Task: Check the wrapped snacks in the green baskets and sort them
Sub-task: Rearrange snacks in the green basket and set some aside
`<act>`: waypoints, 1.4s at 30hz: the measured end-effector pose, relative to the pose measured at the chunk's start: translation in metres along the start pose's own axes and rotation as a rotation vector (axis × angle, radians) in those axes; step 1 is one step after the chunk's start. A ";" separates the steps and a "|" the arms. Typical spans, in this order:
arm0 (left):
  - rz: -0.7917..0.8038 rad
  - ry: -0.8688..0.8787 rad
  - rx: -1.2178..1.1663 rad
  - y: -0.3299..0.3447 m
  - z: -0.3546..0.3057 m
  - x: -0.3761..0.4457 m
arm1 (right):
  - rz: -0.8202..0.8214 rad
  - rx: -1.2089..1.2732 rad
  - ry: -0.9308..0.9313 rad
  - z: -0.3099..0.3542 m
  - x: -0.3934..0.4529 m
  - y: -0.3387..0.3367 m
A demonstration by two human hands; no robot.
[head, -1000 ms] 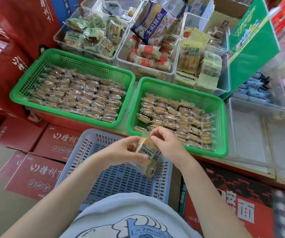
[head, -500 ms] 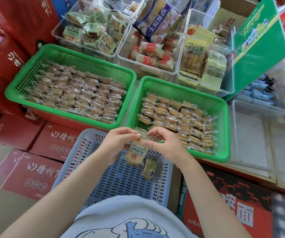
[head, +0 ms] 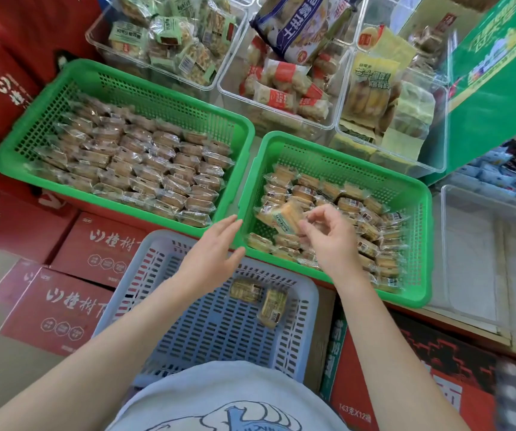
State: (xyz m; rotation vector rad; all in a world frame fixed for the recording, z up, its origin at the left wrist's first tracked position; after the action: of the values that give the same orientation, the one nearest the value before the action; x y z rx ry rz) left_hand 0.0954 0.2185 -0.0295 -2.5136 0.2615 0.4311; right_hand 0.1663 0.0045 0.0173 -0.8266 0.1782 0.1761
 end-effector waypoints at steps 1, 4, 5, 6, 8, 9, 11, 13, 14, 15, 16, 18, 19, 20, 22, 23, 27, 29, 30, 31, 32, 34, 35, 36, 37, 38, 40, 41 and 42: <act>0.018 0.003 0.036 0.006 0.004 0.001 | -0.003 -0.016 -0.006 0.000 0.005 0.006; -0.032 0.048 0.108 0.015 0.007 0.002 | 0.084 -0.156 -0.049 0.001 0.014 0.031; -0.049 0.063 0.116 0.016 0.006 0.001 | 0.124 -0.217 -0.070 0.001 0.016 0.039; -0.056 0.075 0.128 0.018 0.006 0.001 | 0.151 -0.272 -0.089 0.002 0.018 0.046; -0.057 0.107 0.183 0.022 0.007 0.003 | 0.170 -0.352 -0.132 0.005 0.023 0.057; -0.072 0.144 0.225 0.023 0.006 0.003 | 0.173 -0.376 -0.157 0.009 0.025 0.061; -0.077 0.182 0.286 0.025 0.005 0.007 | 0.181 -0.417 -0.217 0.019 0.029 0.068; -0.067 0.176 0.306 0.029 0.007 0.012 | 0.196 -0.432 -0.248 0.025 0.033 0.071; -0.072 0.176 0.290 0.030 0.007 0.014 | 0.195 -0.423 -0.240 0.025 0.036 0.069; -0.082 0.174 0.256 0.030 0.008 0.015 | 0.191 -0.400 -0.219 0.022 0.038 0.065; -0.091 0.170 0.222 0.029 0.010 0.016 | 0.187 -0.365 -0.183 0.018 0.041 0.060; -0.107 0.167 0.190 0.028 0.015 0.017 | 0.185 -0.294 -0.087 0.004 0.043 0.051; -0.112 0.171 0.187 0.028 0.017 0.016 | 0.181 -0.277 -0.053 -0.001 0.043 0.047; -0.111 0.175 0.186 0.030 0.019 0.016 | 0.175 -0.281 -0.046 -0.006 0.041 0.045; -0.099 0.176 0.187 0.033 0.021 0.015 | 0.188 -0.337 -0.099 -0.010 0.036 0.048; -0.097 0.171 0.188 0.034 0.022 0.015 | 0.207 -0.382 -0.147 -0.010 0.032 0.052; -0.089 0.160 0.212 0.035 0.021 0.015 | 0.225 -0.560 -0.313 -0.014 0.027 0.071; -0.080 0.156 0.229 0.035 0.020 0.015 | 0.173 -0.604 -0.319 -0.012 0.033 0.077; -0.078 0.157 0.243 0.035 0.020 0.015 | 0.155 -0.626 -0.331 -0.010 0.036 0.080; -0.076 0.161 0.262 0.035 0.020 0.015 | 0.147 -0.658 -0.348 -0.007 0.038 0.084; -0.076 0.166 0.287 0.036 0.020 0.016 | 0.145 -0.692 -0.370 -0.005 0.039 0.088; -0.054 0.163 0.356 0.038 0.018 0.017 | 0.147 -0.745 -0.385 -0.001 0.043 0.093; -0.042 0.165 0.401 0.039 0.017 0.018 | 0.156 -0.754 -0.372 0.002 0.045 0.092; -0.031 0.177 0.450 0.040 0.016 0.019 | 0.172 -0.741 -0.352 0.004 0.048 0.091; -0.020 0.195 0.498 0.040 0.014 0.021 | 0.179 -0.708 -0.316 0.008 0.051 0.088; -0.002 0.207 0.535 0.041 0.011 0.023 | 0.179 -0.677 -0.263 0.010 0.055 0.086; 0.044 0.207 0.563 0.042 0.009 0.029 | 0.128 -0.661 -0.146 0.009 0.063 0.080; 0.069 0.186 0.567 0.043 0.009 0.032 | 0.117 -0.684 -0.084 0.007 0.065 0.078; 0.093 0.167 0.575 0.044 0.010 0.034 | 0.136 -0.714 -0.015 0.003 0.067 0.078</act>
State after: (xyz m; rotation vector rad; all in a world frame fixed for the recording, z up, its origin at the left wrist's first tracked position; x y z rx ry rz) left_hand 0.1126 0.1852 -0.0712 -1.9758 0.4918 0.1478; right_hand 0.2147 0.0640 -0.0512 -1.5235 0.1573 0.3852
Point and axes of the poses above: each hand's wrist, its own x-axis towards the middle knuckle, its own y-axis out of the palm, z = x × y, the point moved 4 cm from there along x, towards the middle knuckle, and after that the axes turned 13 degrees about -x, right-handed, at the moved point
